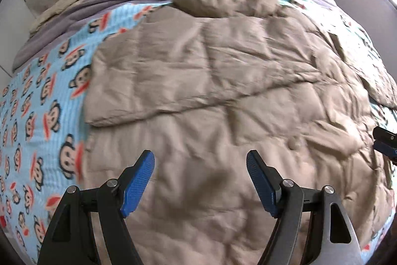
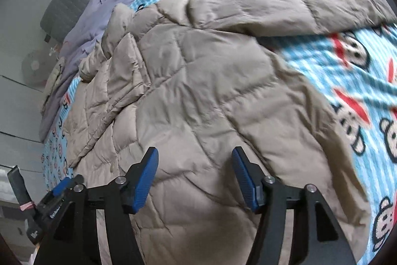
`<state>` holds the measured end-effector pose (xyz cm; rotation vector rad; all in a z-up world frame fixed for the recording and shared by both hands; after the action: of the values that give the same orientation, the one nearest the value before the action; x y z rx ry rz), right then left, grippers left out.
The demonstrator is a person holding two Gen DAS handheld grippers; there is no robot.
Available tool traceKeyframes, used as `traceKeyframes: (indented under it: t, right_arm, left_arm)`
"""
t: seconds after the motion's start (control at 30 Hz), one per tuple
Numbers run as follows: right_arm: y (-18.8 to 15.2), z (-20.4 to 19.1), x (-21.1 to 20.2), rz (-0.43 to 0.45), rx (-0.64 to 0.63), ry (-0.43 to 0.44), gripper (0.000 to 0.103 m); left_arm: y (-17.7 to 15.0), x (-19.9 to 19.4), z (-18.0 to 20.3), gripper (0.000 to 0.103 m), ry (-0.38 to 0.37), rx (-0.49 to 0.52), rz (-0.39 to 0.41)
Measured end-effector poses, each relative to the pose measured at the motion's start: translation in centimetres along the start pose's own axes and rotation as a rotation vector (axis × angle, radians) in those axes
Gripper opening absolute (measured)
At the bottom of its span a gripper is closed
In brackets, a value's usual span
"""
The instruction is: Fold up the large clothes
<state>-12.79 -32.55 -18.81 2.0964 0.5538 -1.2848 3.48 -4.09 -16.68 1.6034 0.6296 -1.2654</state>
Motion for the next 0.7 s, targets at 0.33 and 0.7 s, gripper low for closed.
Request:
traceKeyframes:
  t: [0.33,0.7]
  right_arm:
    - [1.0,5.3,-2.3,0.010,0.059,0.047,0.074]
    - [5.2,13.1,-4.5,0.051,0.177,0.133,0.087]
  left_arm:
    - [0.3,-0.1,6.9,0.103,0.019,0.044,0.005]
    - [0.9,0.6,13.7,0.103,0.022,0.078,-0.027]
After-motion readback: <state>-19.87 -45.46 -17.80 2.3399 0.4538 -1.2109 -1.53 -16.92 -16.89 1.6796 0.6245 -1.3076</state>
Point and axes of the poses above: each gripper's, at about its wrist camera, not at the fingertips, and x roughly the way its jaws point, z to its right, y to its top, the point moved 7 cm from there along x, roughly the way its jaws point, and after that the axes turned 1 degree about -x, right-handed, at the moved point
